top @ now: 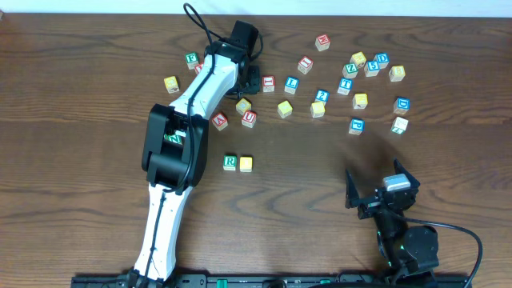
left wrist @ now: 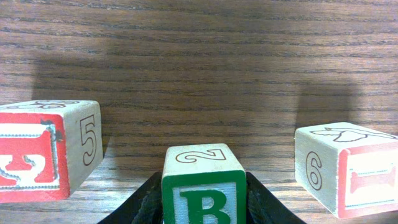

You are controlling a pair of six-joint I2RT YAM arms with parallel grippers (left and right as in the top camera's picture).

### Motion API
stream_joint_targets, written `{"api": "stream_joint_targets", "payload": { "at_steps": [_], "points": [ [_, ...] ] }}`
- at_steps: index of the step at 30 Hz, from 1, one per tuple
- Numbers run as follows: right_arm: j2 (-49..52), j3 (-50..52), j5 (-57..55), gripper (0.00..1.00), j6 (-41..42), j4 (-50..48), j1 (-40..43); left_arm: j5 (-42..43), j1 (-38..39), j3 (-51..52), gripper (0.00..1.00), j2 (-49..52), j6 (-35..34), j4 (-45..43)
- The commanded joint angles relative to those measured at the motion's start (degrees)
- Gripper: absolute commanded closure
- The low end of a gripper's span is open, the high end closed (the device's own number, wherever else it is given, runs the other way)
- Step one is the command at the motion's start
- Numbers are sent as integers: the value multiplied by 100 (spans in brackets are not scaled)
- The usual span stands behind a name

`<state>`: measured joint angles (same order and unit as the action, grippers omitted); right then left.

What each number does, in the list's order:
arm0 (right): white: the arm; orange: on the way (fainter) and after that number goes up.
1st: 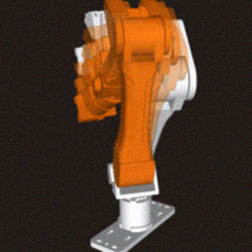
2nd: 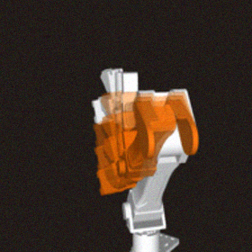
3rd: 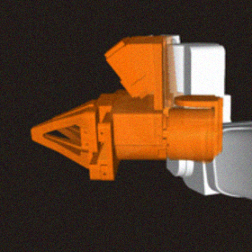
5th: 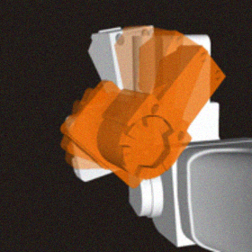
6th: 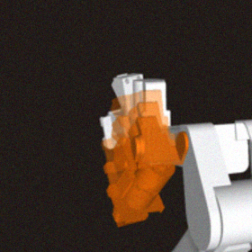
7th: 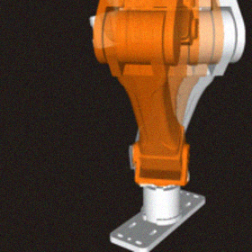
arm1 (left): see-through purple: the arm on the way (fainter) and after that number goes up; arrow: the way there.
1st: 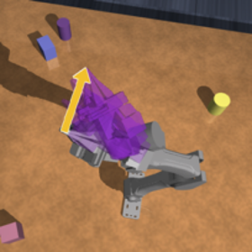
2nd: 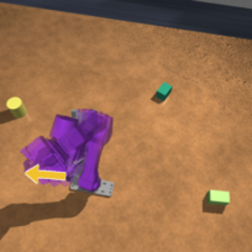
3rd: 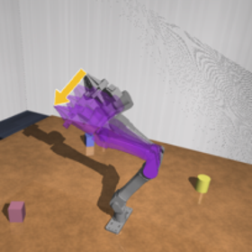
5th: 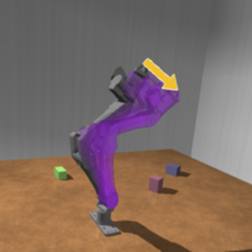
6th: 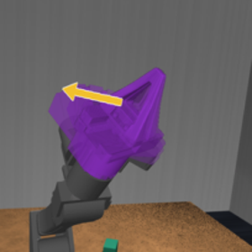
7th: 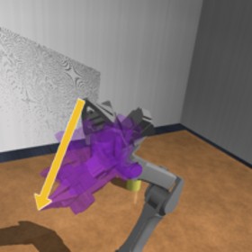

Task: Spell out ROBOT
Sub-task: 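Lift the green B block with the left gripper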

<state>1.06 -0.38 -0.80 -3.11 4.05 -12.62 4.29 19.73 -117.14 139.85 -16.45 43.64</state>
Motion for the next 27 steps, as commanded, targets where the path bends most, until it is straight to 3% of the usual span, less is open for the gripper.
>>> {"api": "stream_joint_targets", "payload": {
  "at_steps": [1,11,14,15,16,17,20,23,27],
  "points": [
    [-24,7,33,1,90,26,-33,-96,11,-105,62,48,103,42],
    [-24,7,33,1,90,26,-33,-522,11,-105,61,48,638,26],
    [-24,7,33,1,90,26,-33,-520,11,-105,66,48,636,44],
    [-24,7,33,1,90,26,-33,-520,11,-107,64,48,636,44],
    [-24,7,33,1,90,26,-33,-520,11,-107,51,48,636,44],
    [-24,7,33,1,90,26,-33,-520,11,-105,46,48,636,44],
    [-24,7,33,1,92,26,-33,-520,11,-105,40,48,636,42],
    [-24,7,33,1,92,26,-33,-522,11,-107,40,48,638,31],
    [-24,7,33,1,90,26,-33,-522,11,-107,62,48,638,-48]
  ]
}}
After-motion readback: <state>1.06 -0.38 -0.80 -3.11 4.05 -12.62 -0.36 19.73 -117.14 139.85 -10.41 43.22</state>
